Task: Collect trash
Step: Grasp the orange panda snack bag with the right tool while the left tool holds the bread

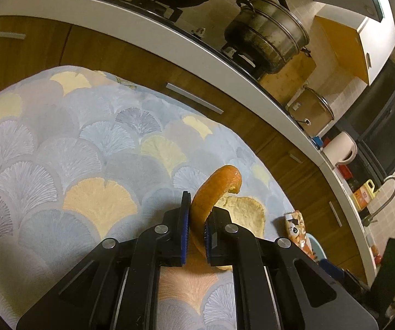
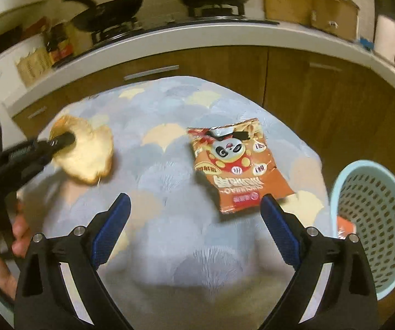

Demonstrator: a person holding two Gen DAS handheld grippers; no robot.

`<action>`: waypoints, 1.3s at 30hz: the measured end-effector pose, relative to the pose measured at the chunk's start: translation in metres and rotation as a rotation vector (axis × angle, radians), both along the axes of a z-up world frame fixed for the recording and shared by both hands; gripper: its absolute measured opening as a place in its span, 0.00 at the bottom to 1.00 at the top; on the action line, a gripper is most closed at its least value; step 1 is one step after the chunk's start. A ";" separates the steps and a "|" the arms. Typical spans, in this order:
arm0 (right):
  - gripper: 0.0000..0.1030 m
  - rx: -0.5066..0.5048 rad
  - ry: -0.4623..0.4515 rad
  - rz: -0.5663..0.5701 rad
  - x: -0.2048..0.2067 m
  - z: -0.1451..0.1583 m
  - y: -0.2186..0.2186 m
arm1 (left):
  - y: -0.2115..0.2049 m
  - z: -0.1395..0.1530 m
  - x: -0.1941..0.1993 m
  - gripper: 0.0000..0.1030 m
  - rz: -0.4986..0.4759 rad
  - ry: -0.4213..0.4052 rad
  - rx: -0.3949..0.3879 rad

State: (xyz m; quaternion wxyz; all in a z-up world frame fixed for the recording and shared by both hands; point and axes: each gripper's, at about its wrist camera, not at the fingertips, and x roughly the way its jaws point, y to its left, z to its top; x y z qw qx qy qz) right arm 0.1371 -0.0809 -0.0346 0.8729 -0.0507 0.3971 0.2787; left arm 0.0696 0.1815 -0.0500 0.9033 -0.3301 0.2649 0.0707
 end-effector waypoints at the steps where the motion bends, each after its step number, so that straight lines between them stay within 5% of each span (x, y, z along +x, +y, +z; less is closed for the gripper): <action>1: 0.88 -0.015 -0.001 -0.001 -0.004 0.000 -0.003 | 0.000 0.000 0.000 0.07 0.001 -0.001 -0.002; 5: 0.88 -0.037 -0.017 -0.057 -0.005 0.004 -0.026 | -0.001 0.000 0.000 0.07 0.001 -0.001 0.005; 11: 0.88 0.063 -0.054 -0.152 0.033 0.020 -0.044 | -0.001 0.001 0.001 0.07 -0.005 0.000 0.013; 22: 0.87 -0.075 0.006 -0.114 0.090 -0.020 -0.008 | -0.003 0.000 0.002 0.07 -0.017 0.001 0.018; 26: 0.64 -0.177 -0.020 -0.057 0.079 -0.028 0.017 | -0.005 0.002 0.003 0.07 -0.022 0.000 0.022; 27: 0.45 -0.175 -0.030 -0.039 0.075 -0.027 0.020 | -0.005 0.002 0.003 0.07 -0.023 -0.002 0.023; 33: 0.15 -0.137 -0.078 -0.037 0.055 -0.018 0.017 | -0.011 0.004 0.002 0.07 -0.048 -0.016 0.032; 39: 0.06 -0.064 -0.102 -0.096 0.039 0.001 -0.013 | -0.035 0.014 0.004 0.07 -0.131 -0.061 0.057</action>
